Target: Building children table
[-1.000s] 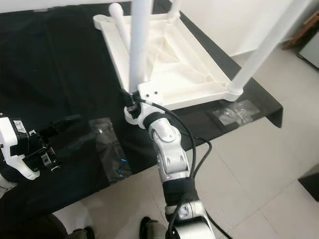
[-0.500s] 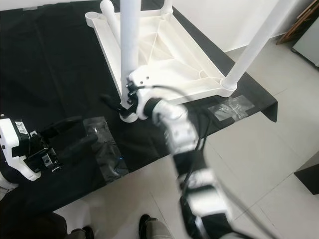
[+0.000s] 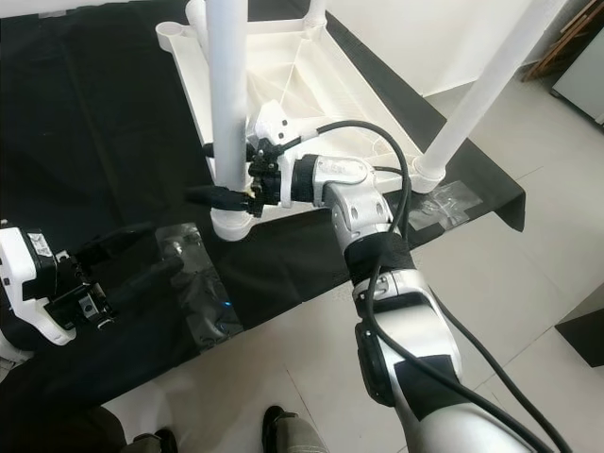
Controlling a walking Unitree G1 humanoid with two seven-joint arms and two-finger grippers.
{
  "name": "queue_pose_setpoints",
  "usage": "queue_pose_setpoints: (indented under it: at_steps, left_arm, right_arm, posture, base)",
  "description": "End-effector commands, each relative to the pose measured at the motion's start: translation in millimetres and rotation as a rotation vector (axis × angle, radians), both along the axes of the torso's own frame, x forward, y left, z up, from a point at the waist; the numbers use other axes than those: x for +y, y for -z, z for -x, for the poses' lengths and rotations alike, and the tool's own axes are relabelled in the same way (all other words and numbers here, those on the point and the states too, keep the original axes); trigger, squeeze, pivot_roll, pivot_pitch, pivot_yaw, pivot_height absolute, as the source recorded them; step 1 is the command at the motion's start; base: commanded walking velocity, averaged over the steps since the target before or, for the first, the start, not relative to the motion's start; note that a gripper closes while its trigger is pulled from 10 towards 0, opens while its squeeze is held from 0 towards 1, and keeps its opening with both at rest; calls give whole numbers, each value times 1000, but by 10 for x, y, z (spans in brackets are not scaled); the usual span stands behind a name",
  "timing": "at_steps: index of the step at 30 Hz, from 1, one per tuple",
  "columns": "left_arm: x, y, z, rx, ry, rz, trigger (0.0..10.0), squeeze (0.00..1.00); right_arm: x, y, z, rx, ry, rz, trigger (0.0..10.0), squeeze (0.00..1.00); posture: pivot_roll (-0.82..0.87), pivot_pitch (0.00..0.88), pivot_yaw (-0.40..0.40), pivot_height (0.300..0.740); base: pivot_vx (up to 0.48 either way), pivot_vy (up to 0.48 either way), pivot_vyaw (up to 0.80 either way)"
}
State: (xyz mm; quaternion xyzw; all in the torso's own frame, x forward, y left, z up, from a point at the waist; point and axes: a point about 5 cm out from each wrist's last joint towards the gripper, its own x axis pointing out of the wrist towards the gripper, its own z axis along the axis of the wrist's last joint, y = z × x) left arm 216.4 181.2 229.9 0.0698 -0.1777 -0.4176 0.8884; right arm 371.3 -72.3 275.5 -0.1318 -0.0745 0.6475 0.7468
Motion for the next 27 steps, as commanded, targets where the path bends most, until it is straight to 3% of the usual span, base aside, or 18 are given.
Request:
queue_pose_setpoints:
  at_steps: [1,4,8,9,10,11,12,13,14,15,16,17,26,27]
  left_arm:
    - [-20,-11,37,-14,6,-7,10000,0]
    - [-24,-9,36,-13,6,-7,10000,0]
    - [-32,-7,40,-10,9,-3,10000,0]
    - [-31,-5,42,-9,10,-2,10000,0]
    - [-31,-5,42,-9,10,-2,10000,0]
    - [-27,-1,43,-7,11,-3,10000,0]
    - [-27,-1,43,-7,11,-3,10000,0]
    - [-22,0,39,-5,14,-4,10000,0]
    - [-22,-1,36,-4,17,-5,10000,0]
    - [-28,0,28,-4,21,-7,10000,0]
    - [-28,0,28,-4,21,-7,10000,0]
    - [-37,-14,21,-7,26,-3,10000,0]
    - [-36,-17,8,-12,24,-3,10000,0]
    - [-34,-7,13,-10,23,-2,10000,0]
  right_arm:
    - [36,90,8,28,-48,16,0,0]
    - [21,97,-6,27,-30,8,0,0]
    - [-66,175,-66,34,144,-42,0,0]
    - [-59,277,-58,36,253,-61,0,0]
    - [-59,277,-58,36,253,-61,0,0]
    - [-26,396,-38,50,382,-87,0,0]
    - [-26,396,-38,50,382,-87,0,0]
    - [-17,567,-39,39,707,-99,0,0]
    - [19,763,90,85,886,-124,0,0]
    - [96,900,220,102,950,-122,0,0]
    - [96,900,220,102,950,-122,0,0]
    - [299,1001,371,137,875,-119,0,0]
    - [405,869,316,100,818,-125,0,0]
    - [406,841,308,93,817,-109,10000,0]
  posture:
    - [97,251,-151,740]
    - [96,253,-152,740]
    - [83,262,-153,740]
    - [79,265,-155,740]
    - [79,265,-155,740]
    - [75,266,-157,740]
    - [75,266,-157,740]
    - [64,271,-151,740]
    - [62,276,-147,740]
    - [81,275,-146,740]
    - [81,275,-146,740]
    - [75,266,-136,740]
    - [78,260,-145,740]
    - [84,256,-136,740]
  base:
    - [0,0,0]
    - [0,0,0]
    - [0,0,0]
    - [0,0,0]
    - [0,0,0]
    - [0,0,0]
    - [0,0,0]
    - [0,0,0]
    - [0,0,0]
    - [0,0,0]
    - [0,0,0]
    - [0,0,0]
    - [0,0,0]
    - [0,0,0]
